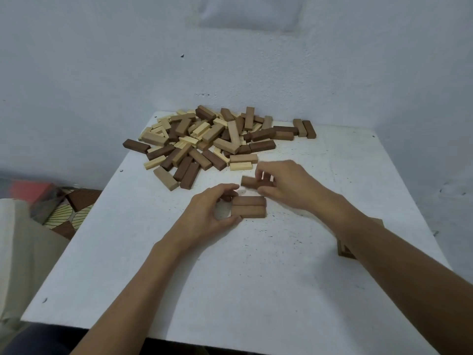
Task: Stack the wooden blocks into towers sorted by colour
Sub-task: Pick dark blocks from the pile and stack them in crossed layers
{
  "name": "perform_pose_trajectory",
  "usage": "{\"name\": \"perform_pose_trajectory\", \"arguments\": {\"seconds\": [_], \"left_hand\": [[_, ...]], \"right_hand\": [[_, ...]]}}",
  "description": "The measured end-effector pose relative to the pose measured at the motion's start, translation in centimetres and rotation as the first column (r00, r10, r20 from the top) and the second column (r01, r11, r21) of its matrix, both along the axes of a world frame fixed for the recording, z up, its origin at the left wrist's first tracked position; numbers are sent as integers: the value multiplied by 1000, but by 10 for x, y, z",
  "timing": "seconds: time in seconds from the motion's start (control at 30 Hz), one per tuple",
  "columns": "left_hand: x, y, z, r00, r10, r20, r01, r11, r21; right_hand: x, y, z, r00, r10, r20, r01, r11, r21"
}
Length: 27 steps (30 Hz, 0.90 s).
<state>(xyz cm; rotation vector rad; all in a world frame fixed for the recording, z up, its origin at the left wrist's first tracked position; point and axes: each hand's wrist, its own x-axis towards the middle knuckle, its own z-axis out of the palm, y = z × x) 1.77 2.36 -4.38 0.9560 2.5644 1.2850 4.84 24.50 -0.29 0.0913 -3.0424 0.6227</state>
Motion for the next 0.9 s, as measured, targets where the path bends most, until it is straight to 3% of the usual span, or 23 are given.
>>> {"name": "perform_pose_trajectory", "arguments": {"seconds": [0.17,0.57,0.73,0.9], "left_hand": [[6,0,0,999,37,-32,-36,999,34],[6,-1,-5,988,-138,-73,133,989,-68],[7,-1,-1,974,-218,-62,209,970,-122],[22,-6,-4,982,-148,-116,141,988,-62]], "right_hand": [[19,-9,-4,999,20,35,-19,999,-46],[62,-32,-21,999,-12,-30,6,983,-182],[76,-31,-22,999,-36,7,37,983,-181],[91,-44,-26,982,-185,-31,182,980,-82]]}}
